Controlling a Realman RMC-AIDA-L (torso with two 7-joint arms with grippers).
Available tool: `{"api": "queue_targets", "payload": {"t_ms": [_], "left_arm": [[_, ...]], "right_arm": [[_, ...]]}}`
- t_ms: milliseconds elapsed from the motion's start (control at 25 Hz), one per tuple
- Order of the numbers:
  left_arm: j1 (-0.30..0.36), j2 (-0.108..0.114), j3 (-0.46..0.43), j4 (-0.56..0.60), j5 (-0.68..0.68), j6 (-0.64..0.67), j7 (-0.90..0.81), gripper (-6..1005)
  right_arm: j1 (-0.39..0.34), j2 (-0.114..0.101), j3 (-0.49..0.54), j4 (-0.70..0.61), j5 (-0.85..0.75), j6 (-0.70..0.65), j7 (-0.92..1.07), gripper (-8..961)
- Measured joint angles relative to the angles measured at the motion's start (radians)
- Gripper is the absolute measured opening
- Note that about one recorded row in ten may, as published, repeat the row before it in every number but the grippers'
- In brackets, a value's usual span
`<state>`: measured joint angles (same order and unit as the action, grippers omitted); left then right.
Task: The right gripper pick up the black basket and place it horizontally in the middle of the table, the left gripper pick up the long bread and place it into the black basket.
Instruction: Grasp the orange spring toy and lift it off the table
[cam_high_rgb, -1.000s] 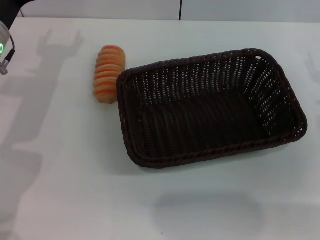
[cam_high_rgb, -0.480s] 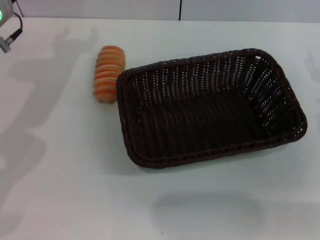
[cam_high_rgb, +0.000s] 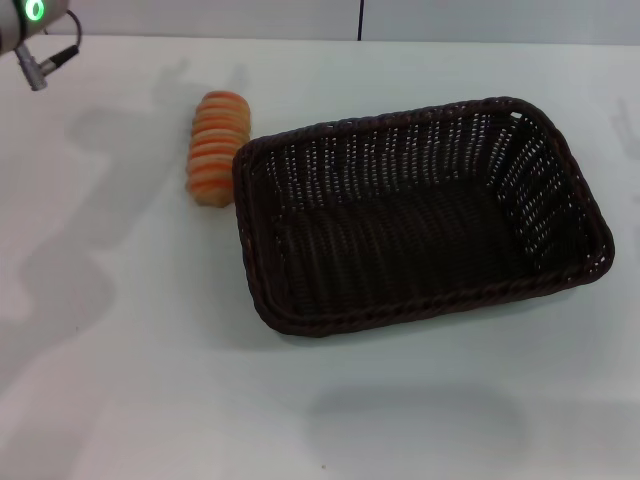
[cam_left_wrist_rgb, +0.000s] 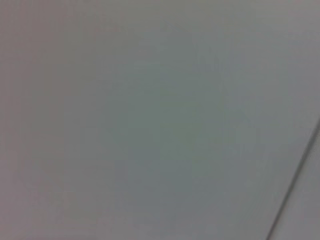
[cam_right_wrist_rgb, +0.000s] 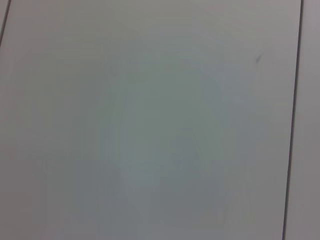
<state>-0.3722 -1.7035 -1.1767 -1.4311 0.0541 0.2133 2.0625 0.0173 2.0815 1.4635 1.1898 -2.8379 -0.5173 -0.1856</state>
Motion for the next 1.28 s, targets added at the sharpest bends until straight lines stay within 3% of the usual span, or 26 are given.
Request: {"api": "queue_targets", "payload": {"t_ms": [80, 120, 160, 240, 280, 320, 360, 440, 520, 560, 680, 760, 840, 1080, 1120, 1160, 1280], "left_arm": [[-0.011, 0.002, 0.015, 0.009, 0.007, -0.01, 0.005, 850], [-0.014, -0.014, 0.006, 0.036, 0.017, -0.036, 0.018, 849], [-0.014, -0.014, 0.006, 0.036, 0.017, -0.036, 0.018, 849], [-0.014, -0.046, -0.026, 0.079, 0.036, -0.079, 0.036, 849], [-0.014, -0.066, -0.045, 0.1, 0.055, -0.095, 0.044, 849], [-0.014, -0.11, -0.089, 0.142, 0.107, -0.123, 0.055, 849], [-0.014, -0.11, -0.089, 0.142, 0.107, -0.123, 0.055, 848], [-0.013, -0.159, -0.14, 0.183, 0.176, -0.152, 0.063, 848], [-0.008, -0.227, -0.227, 0.234, 0.266, -0.208, 0.069, 848], [-0.008, -0.227, -0.227, 0.234, 0.266, -0.208, 0.069, 847], [0.001, -0.324, -0.394, 0.318, 0.356, -0.321, 0.073, 847], [0.004, -0.357, -0.488, 0.379, 0.373, -0.417, 0.066, 846], [0.003, -0.357, -0.541, 0.448, 0.354, -0.528, 0.003, 846], [-0.003, -0.326, -0.665, 0.635, 0.341, -0.84, -0.341, 845], [-0.013, -0.305, -0.706, 0.716, 0.342, -0.957, -0.476, 845], [-0.013, -0.305, -0.706, 0.716, 0.342, -0.957, -0.476, 845], [-0.046, -0.251, -0.741, 0.853, 0.346, -1.136, -0.68, 844]], "right_arm": [[0.005, 0.0, 0.001, -0.007, 0.0, -0.001, 0.0, 784], [0.009, 0.0, 0.001, -0.011, 0.0, -0.001, 0.0, 784], [0.011, 0.0, 0.001, -0.013, 0.0, -0.001, 0.0, 784], [0.014, 0.0, 0.001, -0.016, 0.0, -0.001, 0.0, 784], [0.015, 0.0, 0.001, -0.016, 0.0, -0.001, 0.0, 784], [0.016, 0.0, 0.002, -0.017, -0.001, -0.002, 0.0, 784], [0.016, 0.0, 0.002, -0.017, -0.001, -0.002, 0.0, 784], [0.016, 0.0, 0.002, -0.017, -0.001, -0.003, 0.0, 784], [0.016, 0.0, 0.002, -0.017, -0.002, -0.003, 0.0, 784], [0.016, 0.0, 0.002, -0.017, -0.002, -0.003, 0.0, 784], [0.015, 0.0, 0.002, -0.017, -0.003, -0.003, 0.0, 784], [0.015, 0.0, 0.002, -0.016, -0.003, -0.003, 0.0, 784], [0.012, 0.0, 0.002, -0.013, -0.003, -0.003, 0.0, 784], [0.007, 0.0, -0.004, -0.001, -0.004, -0.003, -0.009, 785], [0.007, 0.0, -0.006, 0.003, -0.005, -0.003, -0.014, 785], [0.007, 0.0, -0.006, 0.003, -0.005, -0.003, -0.014, 785], [0.008, 0.0, -0.009, 0.004, -0.005, -0.003, -0.023, 785]]}}
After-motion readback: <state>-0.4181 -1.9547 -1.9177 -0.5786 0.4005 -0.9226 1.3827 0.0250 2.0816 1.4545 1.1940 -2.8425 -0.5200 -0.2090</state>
